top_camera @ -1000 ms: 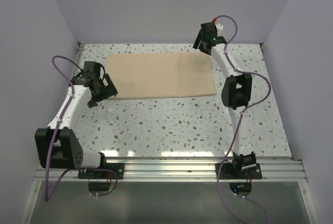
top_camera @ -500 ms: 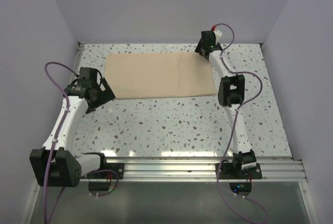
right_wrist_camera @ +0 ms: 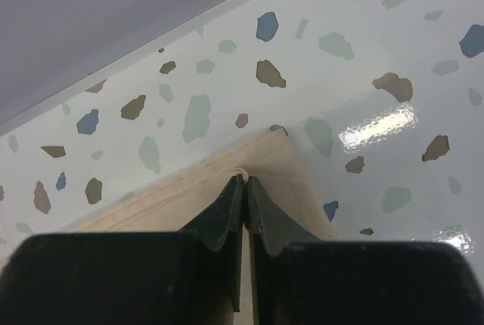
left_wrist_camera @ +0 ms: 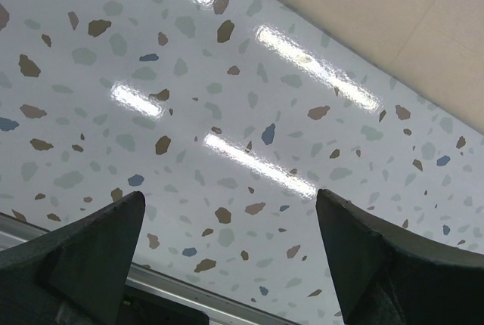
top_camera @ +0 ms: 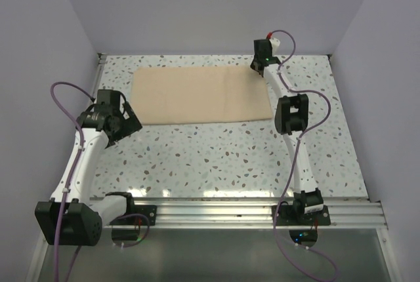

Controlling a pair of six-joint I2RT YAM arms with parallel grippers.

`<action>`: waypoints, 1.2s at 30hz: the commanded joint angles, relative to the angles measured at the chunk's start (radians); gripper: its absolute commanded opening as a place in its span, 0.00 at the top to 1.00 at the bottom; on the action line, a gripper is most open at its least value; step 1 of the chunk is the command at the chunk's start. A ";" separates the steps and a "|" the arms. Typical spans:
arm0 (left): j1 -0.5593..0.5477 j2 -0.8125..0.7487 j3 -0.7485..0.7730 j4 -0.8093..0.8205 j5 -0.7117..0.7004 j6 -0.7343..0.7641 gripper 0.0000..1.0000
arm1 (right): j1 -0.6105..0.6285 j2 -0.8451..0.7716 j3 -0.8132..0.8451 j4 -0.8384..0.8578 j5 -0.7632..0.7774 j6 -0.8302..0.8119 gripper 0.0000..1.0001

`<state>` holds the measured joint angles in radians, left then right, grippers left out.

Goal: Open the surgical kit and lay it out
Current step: Open the surgical kit at the center of the board.

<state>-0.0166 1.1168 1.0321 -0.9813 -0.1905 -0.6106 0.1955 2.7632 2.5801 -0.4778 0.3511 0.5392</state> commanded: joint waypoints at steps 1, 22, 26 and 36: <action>-0.005 -0.020 -0.004 -0.036 -0.024 0.006 0.00 | -0.002 0.015 0.014 0.018 0.020 0.005 0.97; -0.003 0.038 0.286 -0.005 0.016 0.097 0.00 | 0.041 -0.690 -0.637 0.116 -0.620 0.019 1.00; -0.003 0.072 0.316 0.033 0.034 0.104 0.00 | 0.113 -1.003 -0.996 0.070 -0.603 0.007 1.00; -0.003 0.133 0.329 0.121 0.059 0.083 0.00 | 0.274 -1.753 -1.630 -0.469 -0.546 -0.021 1.00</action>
<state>-0.0162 1.2392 1.3144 -0.9283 -0.1589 -0.5308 0.4831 1.1526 1.0424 -0.6693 -0.2211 0.5159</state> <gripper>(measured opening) 0.995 0.015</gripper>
